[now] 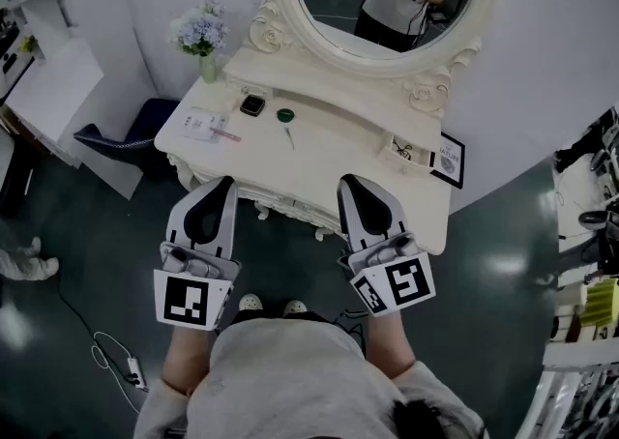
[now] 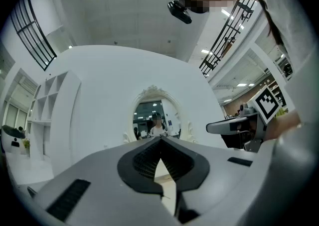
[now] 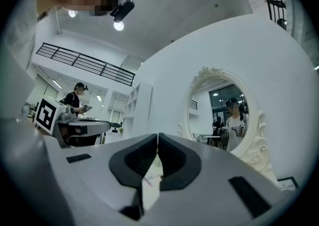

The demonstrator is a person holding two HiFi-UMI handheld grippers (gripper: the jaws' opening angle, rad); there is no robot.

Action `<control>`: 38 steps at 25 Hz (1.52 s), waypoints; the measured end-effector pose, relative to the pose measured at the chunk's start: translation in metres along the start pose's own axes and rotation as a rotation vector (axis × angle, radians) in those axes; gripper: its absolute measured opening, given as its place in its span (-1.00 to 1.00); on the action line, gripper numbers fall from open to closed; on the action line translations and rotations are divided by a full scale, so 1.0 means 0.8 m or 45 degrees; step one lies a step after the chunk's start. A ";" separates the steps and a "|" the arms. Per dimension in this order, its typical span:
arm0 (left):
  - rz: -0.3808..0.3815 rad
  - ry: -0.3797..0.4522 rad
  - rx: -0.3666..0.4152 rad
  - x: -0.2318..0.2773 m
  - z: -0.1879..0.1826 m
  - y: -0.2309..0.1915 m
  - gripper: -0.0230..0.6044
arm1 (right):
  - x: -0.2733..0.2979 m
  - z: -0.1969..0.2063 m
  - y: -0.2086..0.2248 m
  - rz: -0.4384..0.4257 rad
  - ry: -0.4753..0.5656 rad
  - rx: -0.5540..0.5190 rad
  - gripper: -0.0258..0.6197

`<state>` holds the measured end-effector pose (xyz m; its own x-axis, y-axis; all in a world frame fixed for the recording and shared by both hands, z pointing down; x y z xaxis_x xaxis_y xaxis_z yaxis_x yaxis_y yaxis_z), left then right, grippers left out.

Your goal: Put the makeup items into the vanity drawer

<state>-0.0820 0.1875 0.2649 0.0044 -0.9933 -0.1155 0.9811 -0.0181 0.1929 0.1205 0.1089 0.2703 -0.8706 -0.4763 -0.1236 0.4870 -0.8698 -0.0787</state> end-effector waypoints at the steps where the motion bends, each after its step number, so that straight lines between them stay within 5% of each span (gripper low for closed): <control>1: 0.001 0.004 0.000 -0.001 0.000 -0.004 -0.88 | 0.003 0.000 -0.003 -0.001 -0.003 -0.001 -0.85; 27: 0.089 0.035 -0.024 -0.020 0.034 -0.090 -0.88 | 0.052 0.020 -0.062 0.140 -0.068 0.015 -0.85; 38: 0.087 0.030 -0.033 0.029 0.051 -0.106 -0.88 | 0.092 0.039 -0.024 0.123 -0.088 0.043 -0.85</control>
<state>-0.1730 0.1611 0.2857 0.0761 -0.9891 -0.1259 0.9830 0.0532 0.1758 0.0449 0.0865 0.2936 -0.8229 -0.5650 -0.0601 0.5674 -0.8227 -0.0358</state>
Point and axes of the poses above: the fingertips, and each gripper's own axes: x forward along the fingers, y to its right, z out of its underside, the point moved 5 cm from there along -x, backward along the fingers, and after that the axes turned 11 degrees about -z, right-handed, at the moved point
